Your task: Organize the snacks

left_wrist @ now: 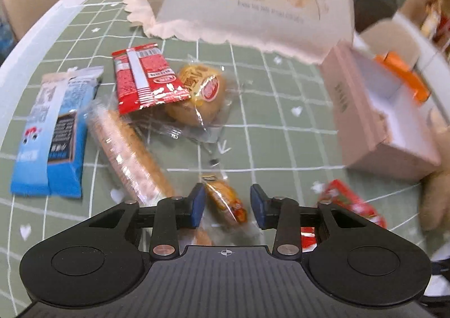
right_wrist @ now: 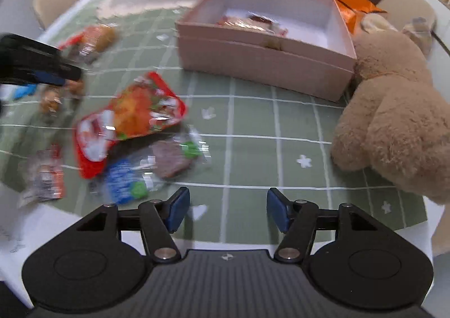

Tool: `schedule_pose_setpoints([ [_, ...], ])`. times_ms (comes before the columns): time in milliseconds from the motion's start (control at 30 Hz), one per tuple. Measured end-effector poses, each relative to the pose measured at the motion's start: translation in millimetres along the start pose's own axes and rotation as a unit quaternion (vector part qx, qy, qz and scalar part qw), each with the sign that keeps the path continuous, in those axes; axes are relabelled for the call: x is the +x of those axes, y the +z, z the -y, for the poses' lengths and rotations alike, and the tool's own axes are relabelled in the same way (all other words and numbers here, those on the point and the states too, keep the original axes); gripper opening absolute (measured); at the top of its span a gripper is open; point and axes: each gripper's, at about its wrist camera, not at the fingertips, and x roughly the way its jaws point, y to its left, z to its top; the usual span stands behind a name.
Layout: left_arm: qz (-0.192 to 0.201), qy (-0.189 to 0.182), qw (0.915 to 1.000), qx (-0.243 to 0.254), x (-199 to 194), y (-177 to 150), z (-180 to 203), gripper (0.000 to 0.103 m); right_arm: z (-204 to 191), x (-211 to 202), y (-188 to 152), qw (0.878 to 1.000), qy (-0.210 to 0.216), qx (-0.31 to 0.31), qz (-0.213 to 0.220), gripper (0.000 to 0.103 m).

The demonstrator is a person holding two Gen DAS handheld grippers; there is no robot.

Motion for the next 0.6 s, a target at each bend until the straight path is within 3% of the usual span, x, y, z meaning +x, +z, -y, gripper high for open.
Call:
schedule_pose_setpoints([
  [100, 0.004, -0.002, 0.9993, 0.036, 3, -1, 6, 0.032, -15, -15, -1, 0.998, 0.056, -0.021, 0.006, 0.062],
  [133, 0.000, -0.015, 0.9987, 0.048, 2, -4, 8, 0.026, -22, -19, 1, 0.996, 0.082, -0.033, 0.008, 0.062],
  [333, -0.017, -0.077, 0.9936, 0.081, -16, -40, -2, 0.024, -88, -20, 14, 0.974, 0.199, -0.108, -0.001, 0.067],
  [467, -0.017, -0.085, 0.9951, 0.049, -34, -61, -30, 0.024, -144, 3, 15, 0.959, 0.221, -0.177, -0.025, 0.067],
  [600, -0.011, -0.071, 0.9972, 0.021, -52, -75, -55, 0.024, -186, 24, 13, 0.956, 0.198, -0.218, -0.025, 0.068],
])
